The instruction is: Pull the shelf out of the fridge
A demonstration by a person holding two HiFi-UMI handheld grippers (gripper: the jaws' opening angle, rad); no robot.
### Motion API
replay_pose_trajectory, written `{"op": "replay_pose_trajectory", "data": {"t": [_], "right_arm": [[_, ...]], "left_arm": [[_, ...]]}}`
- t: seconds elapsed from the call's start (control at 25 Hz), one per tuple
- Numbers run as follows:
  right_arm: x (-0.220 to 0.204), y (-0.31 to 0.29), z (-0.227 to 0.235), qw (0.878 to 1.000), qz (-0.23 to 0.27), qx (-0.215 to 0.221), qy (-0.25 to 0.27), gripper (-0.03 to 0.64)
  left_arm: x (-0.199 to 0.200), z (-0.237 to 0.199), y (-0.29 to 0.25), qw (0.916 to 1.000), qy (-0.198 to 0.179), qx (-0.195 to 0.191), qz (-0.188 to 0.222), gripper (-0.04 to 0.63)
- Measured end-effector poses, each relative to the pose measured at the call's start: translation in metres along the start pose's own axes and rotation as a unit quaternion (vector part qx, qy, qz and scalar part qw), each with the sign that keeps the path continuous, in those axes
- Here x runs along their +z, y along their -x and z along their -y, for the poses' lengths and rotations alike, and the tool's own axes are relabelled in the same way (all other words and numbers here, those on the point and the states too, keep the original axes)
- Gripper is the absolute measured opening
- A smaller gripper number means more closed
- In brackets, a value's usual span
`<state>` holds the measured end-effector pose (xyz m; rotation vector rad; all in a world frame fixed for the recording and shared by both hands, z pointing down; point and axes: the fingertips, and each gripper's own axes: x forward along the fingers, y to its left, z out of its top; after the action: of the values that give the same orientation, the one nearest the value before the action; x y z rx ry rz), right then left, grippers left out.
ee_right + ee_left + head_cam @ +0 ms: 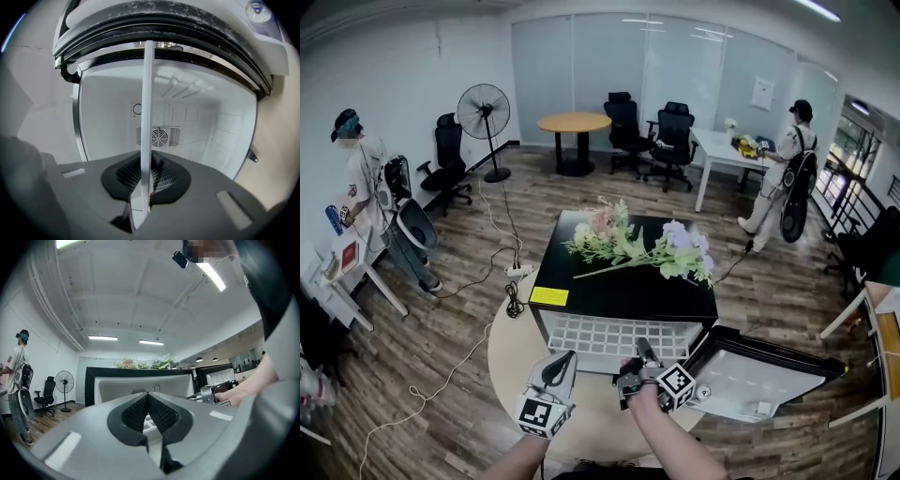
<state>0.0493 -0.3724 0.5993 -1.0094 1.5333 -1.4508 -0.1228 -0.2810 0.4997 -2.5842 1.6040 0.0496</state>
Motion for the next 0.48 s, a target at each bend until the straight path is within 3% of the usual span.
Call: {"op": "replay_pose_trajectory", "data": {"t": [0.48], "right_arm": [[-0.009,0.022,0.000,1.000,-0.003,-0.010,0.002,0.037]], "left_arm": [[0.005,0.004,0.002,1.0000,0.002,-0.001,0.007,0.000]]}}
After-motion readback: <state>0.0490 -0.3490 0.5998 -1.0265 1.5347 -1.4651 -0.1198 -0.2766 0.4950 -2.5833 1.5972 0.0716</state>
